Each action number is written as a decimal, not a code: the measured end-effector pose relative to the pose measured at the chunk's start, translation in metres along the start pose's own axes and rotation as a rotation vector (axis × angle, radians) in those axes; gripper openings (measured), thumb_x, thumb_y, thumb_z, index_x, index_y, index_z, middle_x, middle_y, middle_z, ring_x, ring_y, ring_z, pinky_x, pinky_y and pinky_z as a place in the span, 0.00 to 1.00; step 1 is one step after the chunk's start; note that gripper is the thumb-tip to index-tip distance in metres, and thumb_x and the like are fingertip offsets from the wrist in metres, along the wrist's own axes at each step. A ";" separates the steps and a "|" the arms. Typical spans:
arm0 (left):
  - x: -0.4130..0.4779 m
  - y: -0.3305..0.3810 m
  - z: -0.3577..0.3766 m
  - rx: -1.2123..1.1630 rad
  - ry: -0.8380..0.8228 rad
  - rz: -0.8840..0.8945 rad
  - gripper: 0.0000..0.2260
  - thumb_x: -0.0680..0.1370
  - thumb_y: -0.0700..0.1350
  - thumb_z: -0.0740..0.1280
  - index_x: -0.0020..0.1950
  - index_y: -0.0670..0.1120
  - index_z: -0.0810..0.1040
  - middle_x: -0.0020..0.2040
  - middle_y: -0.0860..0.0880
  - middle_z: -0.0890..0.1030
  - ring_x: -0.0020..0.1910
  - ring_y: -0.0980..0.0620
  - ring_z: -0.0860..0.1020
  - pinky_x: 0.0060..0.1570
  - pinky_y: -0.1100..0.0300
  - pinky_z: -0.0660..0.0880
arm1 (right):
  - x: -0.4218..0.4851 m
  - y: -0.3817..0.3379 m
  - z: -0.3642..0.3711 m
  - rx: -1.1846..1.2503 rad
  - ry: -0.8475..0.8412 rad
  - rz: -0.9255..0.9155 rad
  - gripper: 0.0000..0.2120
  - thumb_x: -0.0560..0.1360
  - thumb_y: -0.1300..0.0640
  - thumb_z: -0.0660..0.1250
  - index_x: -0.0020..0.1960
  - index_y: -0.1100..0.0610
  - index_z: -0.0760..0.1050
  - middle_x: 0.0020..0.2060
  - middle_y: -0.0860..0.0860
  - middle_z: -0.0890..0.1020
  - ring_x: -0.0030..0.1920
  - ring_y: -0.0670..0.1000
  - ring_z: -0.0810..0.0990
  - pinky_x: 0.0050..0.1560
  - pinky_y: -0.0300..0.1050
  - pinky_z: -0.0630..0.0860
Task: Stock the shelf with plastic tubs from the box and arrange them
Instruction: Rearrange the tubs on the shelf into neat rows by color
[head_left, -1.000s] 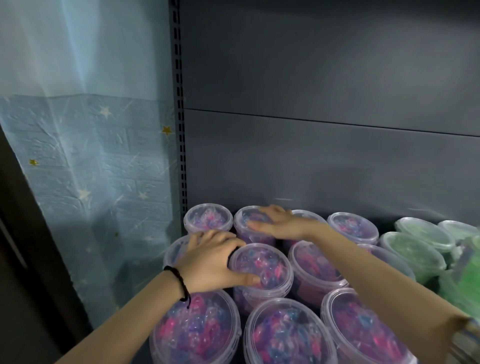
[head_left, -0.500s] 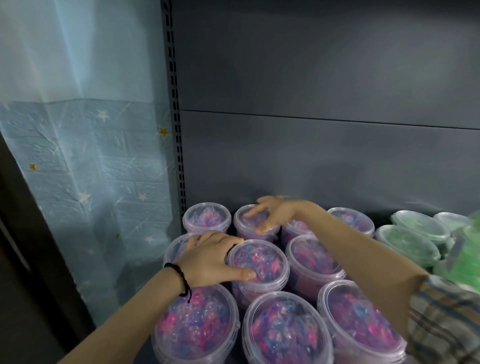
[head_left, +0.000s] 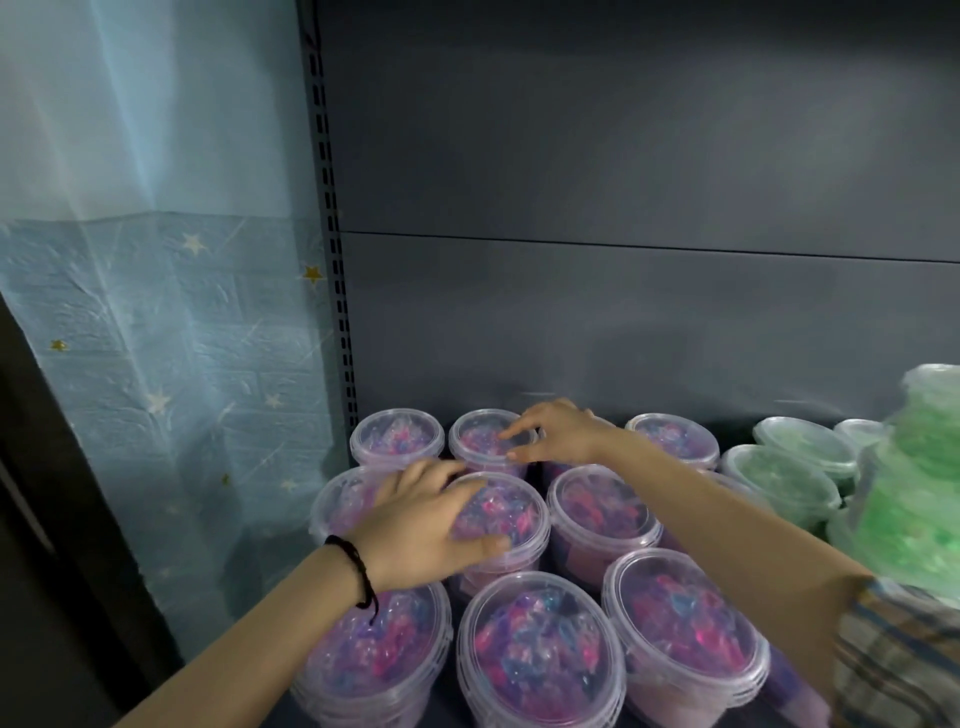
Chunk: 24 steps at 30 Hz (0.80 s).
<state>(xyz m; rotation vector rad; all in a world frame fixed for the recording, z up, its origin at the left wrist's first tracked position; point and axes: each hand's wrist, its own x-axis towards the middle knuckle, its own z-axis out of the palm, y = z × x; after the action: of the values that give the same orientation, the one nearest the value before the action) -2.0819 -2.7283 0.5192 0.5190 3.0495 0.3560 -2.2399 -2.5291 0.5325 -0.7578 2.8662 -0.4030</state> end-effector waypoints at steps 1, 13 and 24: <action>-0.004 0.010 0.002 -0.018 -0.036 0.053 0.43 0.68 0.78 0.52 0.78 0.57 0.55 0.78 0.55 0.53 0.75 0.58 0.46 0.72 0.54 0.44 | -0.001 -0.001 0.002 0.016 0.008 -0.010 0.19 0.73 0.39 0.68 0.62 0.41 0.77 0.60 0.45 0.79 0.64 0.49 0.72 0.67 0.52 0.65; -0.002 0.017 0.011 0.022 -0.212 0.040 0.44 0.70 0.74 0.60 0.79 0.59 0.46 0.79 0.59 0.45 0.78 0.56 0.42 0.73 0.53 0.38 | -0.040 0.041 -0.033 0.251 0.230 0.159 0.16 0.78 0.48 0.64 0.63 0.53 0.77 0.59 0.49 0.81 0.61 0.50 0.77 0.55 0.35 0.66; -0.002 0.013 0.014 0.019 -0.208 0.046 0.44 0.69 0.75 0.59 0.79 0.60 0.46 0.79 0.60 0.45 0.77 0.59 0.41 0.73 0.55 0.37 | -0.034 0.055 -0.018 -0.009 -0.005 0.270 0.37 0.68 0.33 0.68 0.70 0.53 0.70 0.68 0.50 0.73 0.68 0.54 0.70 0.66 0.47 0.68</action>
<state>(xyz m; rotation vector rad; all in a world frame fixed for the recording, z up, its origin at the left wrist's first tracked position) -2.0752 -2.7137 0.5089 0.5872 2.8473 0.2568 -2.2396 -2.4620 0.5357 -0.3638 2.9117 -0.3501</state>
